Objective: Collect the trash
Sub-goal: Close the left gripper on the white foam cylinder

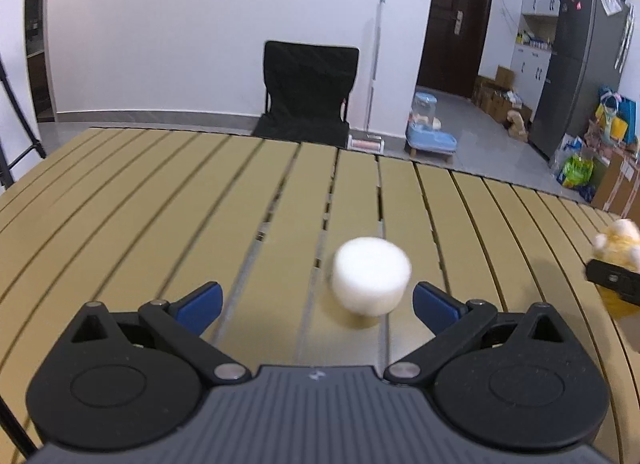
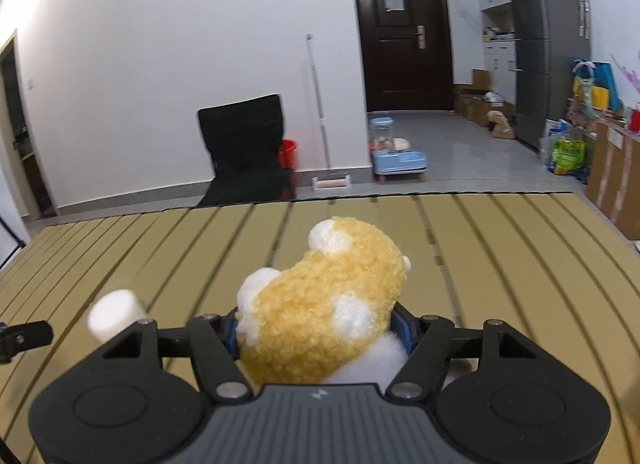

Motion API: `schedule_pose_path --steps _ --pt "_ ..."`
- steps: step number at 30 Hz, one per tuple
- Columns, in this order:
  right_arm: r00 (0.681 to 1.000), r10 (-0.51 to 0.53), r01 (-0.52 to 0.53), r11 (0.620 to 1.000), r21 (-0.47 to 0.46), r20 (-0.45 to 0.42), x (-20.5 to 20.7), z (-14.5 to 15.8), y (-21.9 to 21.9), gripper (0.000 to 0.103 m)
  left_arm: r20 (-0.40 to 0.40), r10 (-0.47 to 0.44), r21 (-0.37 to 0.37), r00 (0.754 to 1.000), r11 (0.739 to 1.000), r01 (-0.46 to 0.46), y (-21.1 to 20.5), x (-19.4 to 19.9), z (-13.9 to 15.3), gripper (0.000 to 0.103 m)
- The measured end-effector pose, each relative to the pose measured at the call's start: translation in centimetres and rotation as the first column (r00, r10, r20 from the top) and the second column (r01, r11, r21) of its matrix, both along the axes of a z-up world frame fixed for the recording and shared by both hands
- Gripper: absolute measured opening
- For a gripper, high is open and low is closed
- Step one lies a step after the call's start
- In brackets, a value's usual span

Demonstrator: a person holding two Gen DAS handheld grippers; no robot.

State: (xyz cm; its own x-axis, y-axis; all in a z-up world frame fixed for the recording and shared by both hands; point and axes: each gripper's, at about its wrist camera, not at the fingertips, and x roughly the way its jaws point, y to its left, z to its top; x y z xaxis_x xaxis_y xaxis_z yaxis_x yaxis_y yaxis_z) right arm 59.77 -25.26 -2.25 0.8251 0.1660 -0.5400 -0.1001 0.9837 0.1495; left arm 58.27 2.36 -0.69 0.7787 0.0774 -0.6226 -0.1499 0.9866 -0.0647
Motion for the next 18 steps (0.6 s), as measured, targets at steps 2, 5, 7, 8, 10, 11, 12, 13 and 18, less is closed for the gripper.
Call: schedule_pose_path --steps 2,5,7,8,10,11,12,13,18 --pt "1.0 -0.017 0.017 1.0 0.003 0.006 0.0 -0.1 -1.2 0.066 -0.023 0.003 0.001 1.0 1.0 -0.003 -0.8 1.4 -0.5 0.103" --pt "0.999 -0.045 0.045 0.999 0.005 0.006 -0.1 -0.5 -2.9 0.066 -0.058 0.012 -0.01 0.998 1.0 -0.013 -1.8 3.4 -1.4 0.103" --pt "0.998 -0.057 0.057 0.998 -0.006 0.009 0.0 -0.6 -3.7 0.066 -0.07 0.026 0.001 0.997 1.0 -0.026 -2.4 4.5 -2.0 0.103" --pt "0.998 -0.061 0.061 0.998 -0.007 0.008 0.1 -0.7 -4.1 0.066 -0.073 0.031 0.011 0.997 0.999 -0.03 -2.7 4.9 -2.2 0.103" --pt "0.998 -0.069 0.069 0.998 -0.001 0.008 0.3 -0.9 -4.8 0.066 -0.083 0.04 0.038 0.996 0.999 -0.037 -3.2 5.7 -2.7 0.103" --pt "0.998 -0.07 0.07 0.998 0.002 0.008 0.3 -1.0 -5.0 0.066 -0.091 0.046 0.047 0.995 0.998 -0.042 -3.5 6.0 -3.1 0.1" --pt "0.997 -0.071 0.071 0.997 0.006 0.008 0.4 -1.1 -5.1 0.066 -0.1 0.045 0.05 0.994 0.998 -0.04 -3.6 6.3 -3.3 0.096" --pt "0.997 -0.071 0.071 0.997 0.008 0.008 0.6 -1.2 -5.2 0.066 -0.109 0.039 0.049 0.993 0.998 -0.034 -3.8 6.9 -3.5 0.086" --pt "0.998 -0.058 0.058 0.998 0.012 0.003 1.3 -1.6 -4.8 0.066 -0.11 0.029 0.061 0.993 0.998 -0.023 -3.9 7.6 -4.1 0.057"
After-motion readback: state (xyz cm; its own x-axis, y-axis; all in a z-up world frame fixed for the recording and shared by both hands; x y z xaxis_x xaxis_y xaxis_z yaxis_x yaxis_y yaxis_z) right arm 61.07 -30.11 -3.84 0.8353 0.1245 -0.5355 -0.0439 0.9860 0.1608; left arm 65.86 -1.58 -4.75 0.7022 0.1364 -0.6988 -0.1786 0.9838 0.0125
